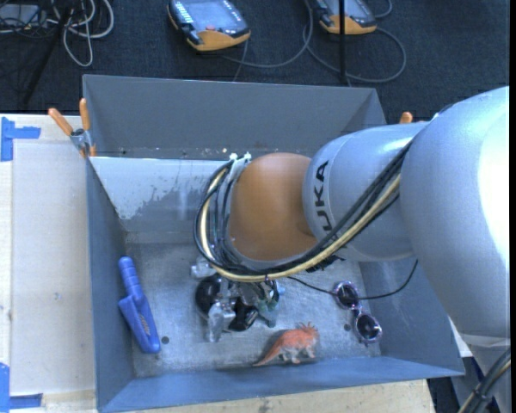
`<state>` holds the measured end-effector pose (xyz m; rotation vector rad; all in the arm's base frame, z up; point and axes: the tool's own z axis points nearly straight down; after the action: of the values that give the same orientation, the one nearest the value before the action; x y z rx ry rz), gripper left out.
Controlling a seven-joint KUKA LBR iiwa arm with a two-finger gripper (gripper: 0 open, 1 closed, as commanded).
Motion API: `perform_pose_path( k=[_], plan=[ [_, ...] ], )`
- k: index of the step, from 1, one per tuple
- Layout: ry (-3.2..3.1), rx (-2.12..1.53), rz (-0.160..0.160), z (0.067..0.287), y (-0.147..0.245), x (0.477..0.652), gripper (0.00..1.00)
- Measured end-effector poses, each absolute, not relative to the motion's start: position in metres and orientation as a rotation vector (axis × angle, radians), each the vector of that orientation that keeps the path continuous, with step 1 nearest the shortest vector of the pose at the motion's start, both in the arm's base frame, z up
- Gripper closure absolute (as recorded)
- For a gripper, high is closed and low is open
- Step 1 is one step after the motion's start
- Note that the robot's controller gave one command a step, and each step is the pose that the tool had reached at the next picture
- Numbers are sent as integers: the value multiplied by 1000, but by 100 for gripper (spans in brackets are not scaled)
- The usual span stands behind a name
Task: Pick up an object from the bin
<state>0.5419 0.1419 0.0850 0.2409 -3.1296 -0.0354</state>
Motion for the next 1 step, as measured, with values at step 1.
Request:
perform_pose_path(
  k=[1],
  plan=[
    [-3118, 401, -14, 102, 124, 530, 100]
  ],
)
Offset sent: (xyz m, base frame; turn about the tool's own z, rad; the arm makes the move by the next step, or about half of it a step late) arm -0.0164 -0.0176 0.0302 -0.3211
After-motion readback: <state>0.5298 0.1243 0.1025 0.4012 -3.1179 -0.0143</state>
